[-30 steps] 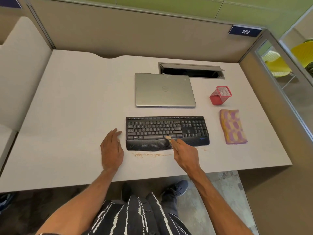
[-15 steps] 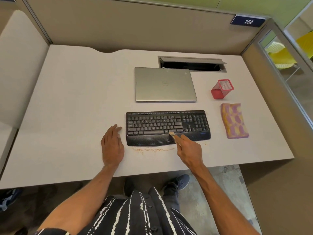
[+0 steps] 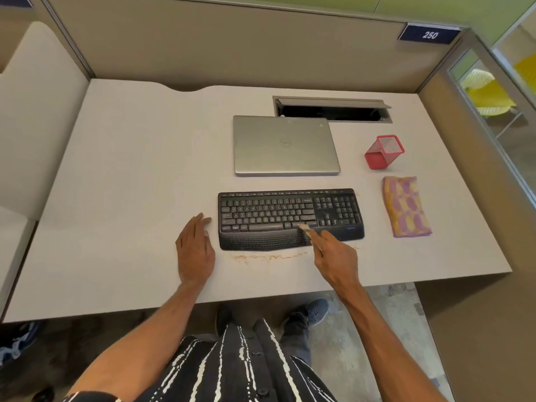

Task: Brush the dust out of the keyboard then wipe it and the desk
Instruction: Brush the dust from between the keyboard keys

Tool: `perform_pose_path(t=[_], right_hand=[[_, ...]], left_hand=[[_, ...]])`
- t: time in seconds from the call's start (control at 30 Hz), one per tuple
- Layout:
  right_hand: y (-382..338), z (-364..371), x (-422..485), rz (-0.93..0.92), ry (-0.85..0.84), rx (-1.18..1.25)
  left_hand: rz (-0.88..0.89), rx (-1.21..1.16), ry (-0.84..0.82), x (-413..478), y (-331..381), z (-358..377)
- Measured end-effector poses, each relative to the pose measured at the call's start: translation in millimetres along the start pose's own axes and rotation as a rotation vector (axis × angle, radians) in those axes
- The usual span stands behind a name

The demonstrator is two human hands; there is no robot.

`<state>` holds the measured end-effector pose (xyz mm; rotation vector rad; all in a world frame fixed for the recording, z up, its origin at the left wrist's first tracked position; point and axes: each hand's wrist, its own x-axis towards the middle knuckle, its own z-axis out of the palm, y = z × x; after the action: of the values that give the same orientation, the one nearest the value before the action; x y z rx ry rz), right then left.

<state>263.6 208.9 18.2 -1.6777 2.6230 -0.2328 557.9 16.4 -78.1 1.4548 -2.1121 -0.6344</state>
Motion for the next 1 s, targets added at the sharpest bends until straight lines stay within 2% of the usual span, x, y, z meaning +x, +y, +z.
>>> perform_pose_path(t=[0.27,0.5,0.77,1.0], right_hand=[[10.1,3.9,-31.6,-0.008,-0.08,-0.003],[11.0,-0.3,-12.6,0.043,0.016,-0.003],[17.6,1.2,-24.2,0.041,-0.074,-0.004],[32.9,-3.0,-35.1,0.06,-0.031,0.016]], left_hand=[[-0.002,0.005,-0.001,-0.4,-1.9,1.4],[0.006,0.013,-0.005,-0.9,-1.2,1.5],[0.005,0.004,-0.003,-0.2,-1.6,0.7],[0.007,0.013,0.0,-1.0,0.7,0.5]])
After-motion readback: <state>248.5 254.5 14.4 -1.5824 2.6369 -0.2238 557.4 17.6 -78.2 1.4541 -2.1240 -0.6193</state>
